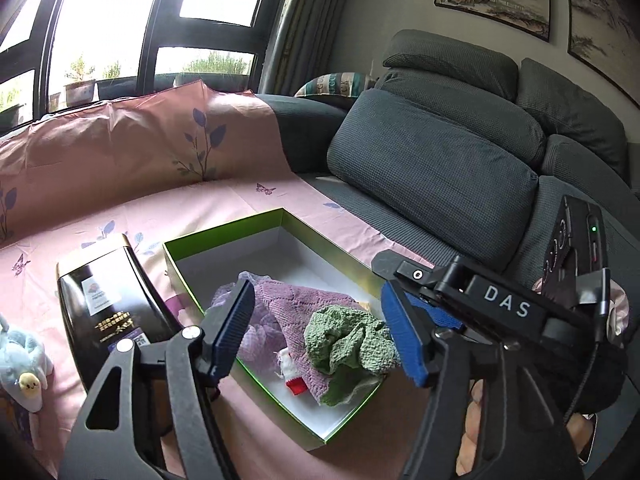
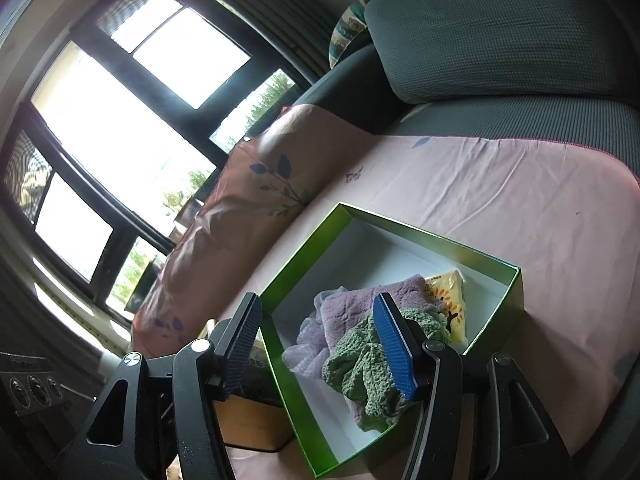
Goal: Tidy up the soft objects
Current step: 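Lower the green towel onto the purple cloth and open the right gripper, then move the right gripper to the blue plush bird toy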
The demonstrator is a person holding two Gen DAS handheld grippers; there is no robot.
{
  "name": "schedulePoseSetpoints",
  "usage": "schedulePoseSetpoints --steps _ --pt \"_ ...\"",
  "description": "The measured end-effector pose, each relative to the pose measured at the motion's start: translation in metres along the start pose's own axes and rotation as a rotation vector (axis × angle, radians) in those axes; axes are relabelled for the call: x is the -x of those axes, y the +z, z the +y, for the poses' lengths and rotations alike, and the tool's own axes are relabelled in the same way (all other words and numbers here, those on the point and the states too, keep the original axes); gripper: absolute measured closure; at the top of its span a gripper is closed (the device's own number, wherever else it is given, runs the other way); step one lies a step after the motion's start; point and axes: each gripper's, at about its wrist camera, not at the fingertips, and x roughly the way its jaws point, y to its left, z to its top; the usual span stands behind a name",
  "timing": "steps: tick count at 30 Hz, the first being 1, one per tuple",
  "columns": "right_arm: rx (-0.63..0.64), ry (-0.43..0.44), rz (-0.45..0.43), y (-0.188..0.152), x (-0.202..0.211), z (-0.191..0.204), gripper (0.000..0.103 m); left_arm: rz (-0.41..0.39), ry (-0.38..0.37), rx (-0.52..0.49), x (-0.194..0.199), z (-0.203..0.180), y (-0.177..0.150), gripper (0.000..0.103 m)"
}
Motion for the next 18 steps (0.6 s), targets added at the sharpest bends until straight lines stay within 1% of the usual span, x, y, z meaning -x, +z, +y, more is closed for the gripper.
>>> schedulePoseSetpoints --steps 2,7,10,12,15,16,18 --pt "0.006 -0.013 0.008 -0.001 -0.001 0.002 0.031 -0.019 0.024 0.007 0.016 0.006 -0.001 0.03" --pt "0.037 -0.017 0.011 -0.005 -0.002 0.013 0.03 -0.062 0.099 0.044 0.055 0.032 -0.009 0.026" --pt "0.065 -0.018 0.006 -0.009 -0.003 0.024 0.02 -0.089 0.161 0.097 0.08 0.057 -0.017 0.026" --pt "0.106 -0.012 0.008 -0.013 -0.003 0.035 0.02 -0.1 0.214 0.125 0.097 0.074 -0.022 0.024" --pt "0.167 -0.008 0.016 -0.02 -0.005 0.051 0.019 -0.117 0.316 0.183 0.121 0.101 -0.036 0.018" --pt "0.184 -0.007 0.018 -0.023 -0.007 0.056 0.019 -0.121 0.338 0.202 0.129 0.11 -0.042 0.015" --pt "0.218 -0.005 0.033 -0.028 -0.01 0.067 0.019 -0.12 0.371 0.245 0.143 0.129 -0.055 0.014"
